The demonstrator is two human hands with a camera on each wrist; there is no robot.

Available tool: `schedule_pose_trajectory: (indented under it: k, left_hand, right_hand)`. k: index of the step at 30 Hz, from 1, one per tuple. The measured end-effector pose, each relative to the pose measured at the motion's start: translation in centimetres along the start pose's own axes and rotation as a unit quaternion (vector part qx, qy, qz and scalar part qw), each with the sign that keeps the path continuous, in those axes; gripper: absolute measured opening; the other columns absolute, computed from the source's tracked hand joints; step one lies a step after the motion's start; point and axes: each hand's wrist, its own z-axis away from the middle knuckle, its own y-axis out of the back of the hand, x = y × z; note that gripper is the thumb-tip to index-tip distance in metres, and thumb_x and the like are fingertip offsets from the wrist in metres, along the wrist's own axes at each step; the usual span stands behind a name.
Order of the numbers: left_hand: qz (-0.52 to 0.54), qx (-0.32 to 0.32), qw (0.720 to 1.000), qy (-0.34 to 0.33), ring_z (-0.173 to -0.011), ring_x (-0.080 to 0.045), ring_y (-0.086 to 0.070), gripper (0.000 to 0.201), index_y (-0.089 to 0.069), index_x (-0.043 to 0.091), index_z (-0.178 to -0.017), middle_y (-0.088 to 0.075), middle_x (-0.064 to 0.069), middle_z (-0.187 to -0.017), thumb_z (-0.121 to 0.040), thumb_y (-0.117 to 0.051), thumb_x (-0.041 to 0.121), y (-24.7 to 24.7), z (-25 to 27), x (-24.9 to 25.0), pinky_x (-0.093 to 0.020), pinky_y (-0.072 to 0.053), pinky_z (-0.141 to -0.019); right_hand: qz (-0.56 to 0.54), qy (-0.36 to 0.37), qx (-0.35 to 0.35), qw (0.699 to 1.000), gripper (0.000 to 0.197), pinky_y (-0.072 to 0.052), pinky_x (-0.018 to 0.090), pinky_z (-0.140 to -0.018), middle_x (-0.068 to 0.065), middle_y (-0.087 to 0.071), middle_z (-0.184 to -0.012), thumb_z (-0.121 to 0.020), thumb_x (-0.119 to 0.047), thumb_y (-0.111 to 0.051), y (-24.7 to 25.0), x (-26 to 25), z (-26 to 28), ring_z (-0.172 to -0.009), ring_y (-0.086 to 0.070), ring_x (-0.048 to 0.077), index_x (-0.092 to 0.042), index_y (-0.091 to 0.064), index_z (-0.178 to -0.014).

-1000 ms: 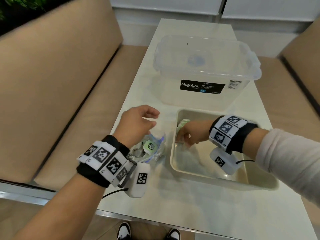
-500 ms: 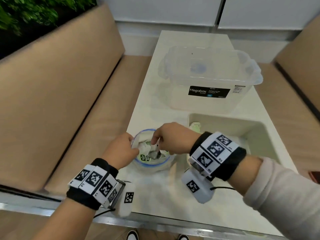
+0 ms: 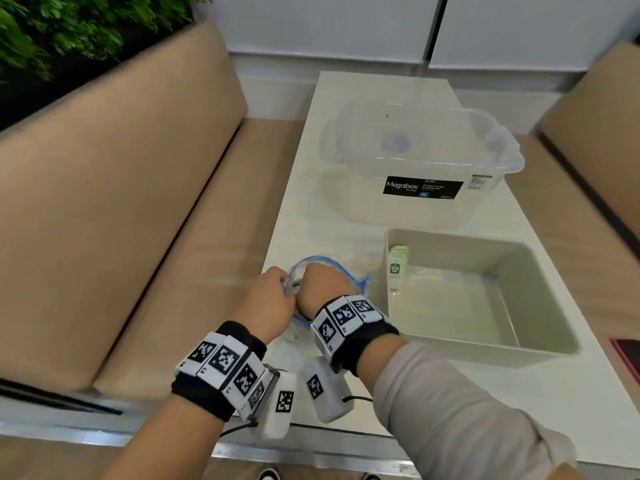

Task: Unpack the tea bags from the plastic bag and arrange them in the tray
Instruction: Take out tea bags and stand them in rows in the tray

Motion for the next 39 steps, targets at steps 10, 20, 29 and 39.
schedule_pose_trajectory:
  k: [10,20,29,39]
  left_hand:
    - [-0.047,0.017,0.999,0.003,-0.112,-0.025,-0.051,0.04,-0.046,0.01,-0.128,-0.05,-0.01,-0.129,-0.088,-0.05,0.01,1.2,-0.8,0.6,-0.026,-0.039,-0.087]
    - [0.003,-0.034,0.982,-0.185,-0.135,-0.011,-0.029,0.093,-0.011,0.02,-0.148,-0.024,0.003,-0.151,-0.077,-0.071,0.02,-0.6,-0.5,5.0,-0.019,-0.026,-0.106]
    - [0.517,-0.117,0.848,0.024,-0.103,-0.028,-0.064,0.033,-0.042,0.01,-0.131,-0.06,-0.016,-0.122,-0.098,-0.041,0.009,0.6,-1.6,5.6,-0.036,-0.057,-0.077]
    - [0.618,-0.163,0.767,0.059,-0.085,-0.021,-0.071,0.046,-0.038,-0.005,-0.135,-0.061,-0.018,-0.114,-0.099,-0.036,0.024,1.1,-2.7,6.6,-0.028,-0.059,-0.07]
  right_hand:
    - [-0.199,-0.014,0.123,0.972,0.02,-0.045,0.025,-0.063,-0.002,-0.059,-0.08,-0.07,-0.015,-0.069,3.7,3.3,1.7,-0.081,-0.061,0.021,-0.024,-0.054,-0.08]
    - [-0.42,-0.01,0.07,0.905,0.025,-0.023,0.015,-0.034,0.001,-0.048,-0.055,-0.067,0.001,-0.071,8.5,4.1,2.6,-0.033,-0.032,0.01,-0.015,-0.054,-0.075]
    - [-0.482,0.083,0.135,0.862,0.008,-0.033,0.015,-0.036,0.004,-0.064,-0.077,-0.086,-0.013,-0.063,9.6,4.2,3.1,-0.035,-0.047,0.004,-0.013,-0.06,-0.093]
    - [-0.232,0.205,0.156,0.938,0.021,-0.04,0.01,-0.063,-0.014,-0.06,-0.087,-0.07,-0.016,-0.079,8.4,5.9,3.6,-0.058,-0.051,-0.011,-0.024,-0.072,-0.087]
